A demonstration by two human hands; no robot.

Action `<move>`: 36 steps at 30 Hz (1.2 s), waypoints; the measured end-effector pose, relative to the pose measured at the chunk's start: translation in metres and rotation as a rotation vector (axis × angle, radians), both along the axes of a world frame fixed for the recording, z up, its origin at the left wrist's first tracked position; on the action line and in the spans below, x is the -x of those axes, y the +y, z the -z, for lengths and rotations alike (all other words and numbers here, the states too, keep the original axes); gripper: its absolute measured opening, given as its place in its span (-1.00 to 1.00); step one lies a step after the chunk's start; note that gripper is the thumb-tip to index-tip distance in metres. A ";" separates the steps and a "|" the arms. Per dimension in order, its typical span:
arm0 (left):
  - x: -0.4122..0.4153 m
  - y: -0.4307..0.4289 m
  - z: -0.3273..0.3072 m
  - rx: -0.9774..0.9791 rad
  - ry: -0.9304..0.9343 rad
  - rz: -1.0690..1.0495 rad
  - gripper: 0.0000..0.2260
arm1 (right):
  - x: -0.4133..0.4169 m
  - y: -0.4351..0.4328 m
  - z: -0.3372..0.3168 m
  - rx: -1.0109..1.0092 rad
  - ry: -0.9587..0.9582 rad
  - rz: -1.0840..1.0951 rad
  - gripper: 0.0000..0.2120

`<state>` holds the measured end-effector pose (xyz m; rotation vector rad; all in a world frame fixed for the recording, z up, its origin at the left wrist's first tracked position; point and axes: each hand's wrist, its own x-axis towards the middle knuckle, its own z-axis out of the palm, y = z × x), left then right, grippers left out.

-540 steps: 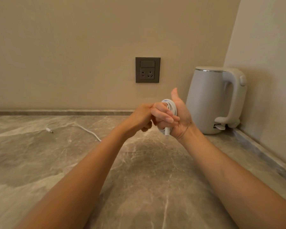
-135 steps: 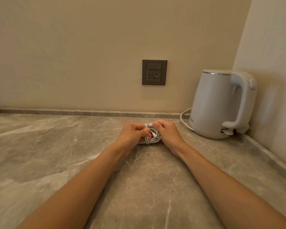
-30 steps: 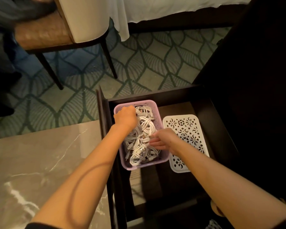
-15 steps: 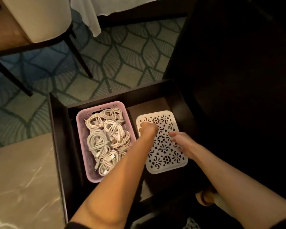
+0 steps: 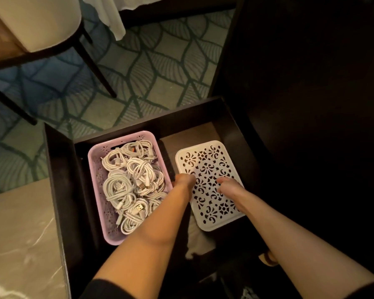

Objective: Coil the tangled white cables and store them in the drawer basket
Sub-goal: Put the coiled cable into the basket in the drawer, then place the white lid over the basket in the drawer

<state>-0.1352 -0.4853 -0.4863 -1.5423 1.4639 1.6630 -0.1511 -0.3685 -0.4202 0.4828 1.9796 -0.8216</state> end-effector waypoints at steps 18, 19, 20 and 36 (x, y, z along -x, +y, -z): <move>0.021 -0.027 -0.155 0.473 0.460 0.290 -0.87 | 0.008 -0.004 -0.093 0.323 0.177 -0.285 -0.60; 0.021 -0.027 -0.161 0.480 0.467 0.293 -0.86 | 0.006 -0.007 -0.096 0.299 0.243 -0.303 -0.62; 0.020 -0.028 -0.167 0.483 0.469 0.302 -0.85 | 0.005 -0.010 -0.098 0.274 0.321 -0.317 -0.66; -0.034 -0.094 -0.169 0.713 0.141 -0.016 -0.55 | -0.018 -0.064 -0.121 0.424 0.436 0.129 -0.71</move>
